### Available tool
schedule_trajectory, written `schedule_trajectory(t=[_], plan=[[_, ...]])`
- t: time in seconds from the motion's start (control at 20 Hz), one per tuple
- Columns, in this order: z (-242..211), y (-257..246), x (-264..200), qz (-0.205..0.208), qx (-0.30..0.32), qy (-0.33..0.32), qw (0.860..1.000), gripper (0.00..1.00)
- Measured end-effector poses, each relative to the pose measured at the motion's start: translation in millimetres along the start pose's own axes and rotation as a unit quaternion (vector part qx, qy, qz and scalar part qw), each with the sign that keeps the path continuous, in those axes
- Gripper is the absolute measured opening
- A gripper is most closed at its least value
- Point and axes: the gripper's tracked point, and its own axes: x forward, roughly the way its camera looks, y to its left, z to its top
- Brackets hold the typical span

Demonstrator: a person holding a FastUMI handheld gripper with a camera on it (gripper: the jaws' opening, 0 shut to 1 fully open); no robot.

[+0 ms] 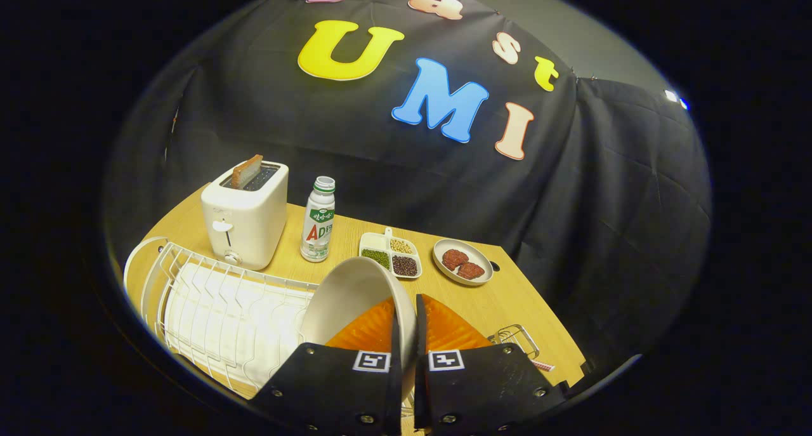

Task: Take the plate from the dish rack, then take the spoon from the basket and place it into the plate.

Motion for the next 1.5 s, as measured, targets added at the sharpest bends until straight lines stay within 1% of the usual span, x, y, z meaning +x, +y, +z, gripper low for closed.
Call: schedule_trajectory(t=[0.2,0.45,0.55,0.85,1.0,1.15,1.5], plan=[[8.1,1.1,-12.6,-0.032,-0.033,-0.002,0.999,0.08],[17.0,7.9,-24.7,-0.042,-0.062,-0.013,0.997,0.08],[24.3,2.9,-31.3,-0.053,-0.072,-0.024,0.996,0.08],[34.6,-20.9,-53.0,-0.058,-0.046,-0.035,0.997,0.08],[32.6,-37.9,-73.7,-0.056,-0.026,-0.042,0.997,0.08],[26.6,-53.0,-98.2,-0.055,-0.027,-0.05,0.997,0.08],[-24.0,-59.6,-143.4,-0.007,-0.024,-0.039,0.999,0.08]])
